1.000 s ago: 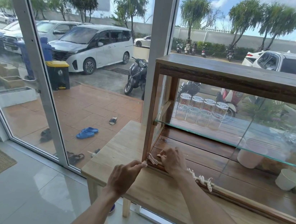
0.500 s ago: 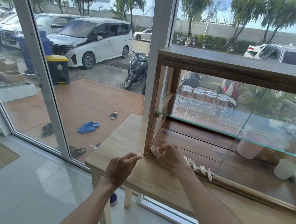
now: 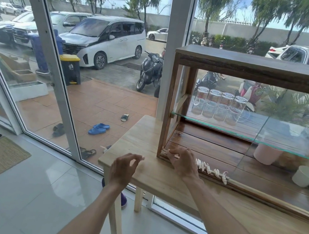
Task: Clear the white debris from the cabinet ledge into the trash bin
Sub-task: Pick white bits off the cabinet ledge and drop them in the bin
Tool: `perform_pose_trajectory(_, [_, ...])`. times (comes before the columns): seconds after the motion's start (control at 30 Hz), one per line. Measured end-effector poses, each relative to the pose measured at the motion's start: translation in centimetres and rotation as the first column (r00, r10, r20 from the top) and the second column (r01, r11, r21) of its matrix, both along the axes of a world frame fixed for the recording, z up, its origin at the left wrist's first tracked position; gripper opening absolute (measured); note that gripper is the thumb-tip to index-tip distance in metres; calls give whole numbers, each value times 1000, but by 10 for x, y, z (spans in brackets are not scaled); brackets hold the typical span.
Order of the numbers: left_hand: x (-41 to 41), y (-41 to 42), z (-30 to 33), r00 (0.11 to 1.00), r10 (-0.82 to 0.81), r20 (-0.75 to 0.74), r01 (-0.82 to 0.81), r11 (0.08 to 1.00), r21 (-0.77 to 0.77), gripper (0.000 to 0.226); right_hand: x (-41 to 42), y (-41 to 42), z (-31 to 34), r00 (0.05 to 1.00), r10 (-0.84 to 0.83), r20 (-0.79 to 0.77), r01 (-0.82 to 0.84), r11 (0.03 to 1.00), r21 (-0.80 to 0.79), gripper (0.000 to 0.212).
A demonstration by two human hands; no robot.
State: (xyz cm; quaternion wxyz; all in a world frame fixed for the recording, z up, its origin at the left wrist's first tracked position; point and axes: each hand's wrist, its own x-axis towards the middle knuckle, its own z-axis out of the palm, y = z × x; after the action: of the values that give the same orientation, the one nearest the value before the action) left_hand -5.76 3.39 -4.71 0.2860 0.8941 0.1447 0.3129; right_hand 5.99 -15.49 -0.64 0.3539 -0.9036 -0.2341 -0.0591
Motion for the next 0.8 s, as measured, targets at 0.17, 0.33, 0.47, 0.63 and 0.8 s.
perform_pose_trajectory(0.17, [-17, 6, 9, 998, 64, -10, -61, 881, -470, 18, -42, 17, -10, 998, 69, 6, -69, 992, 103, 24])
perform_pose_trajectory(0.33, [-63, 17, 16, 998, 56, -18, -54, 733, -678, 27, -86, 46, -18, 984, 165, -71, -144, 962, 233, 20])
perform_pose_trajectory(0.47, [-111, 34, 10, 991, 128, -23, -105, 681, -725, 24, -108, 75, -35, 945, 244, -216, -178, 942, 286, 20])
perform_pose_trajectory(0.63, [-186, 53, -17, 960, 244, -140, -261, 589, -764, 21, -150, 113, -55, 869, 376, -322, -289, 913, 287, 17])
perform_pose_trajectory(0.8, [-246, 61, -50, 911, 357, -208, -375, 503, -778, 10, -195, 146, -100, 705, 512, -491, -409, 859, 309, 29])
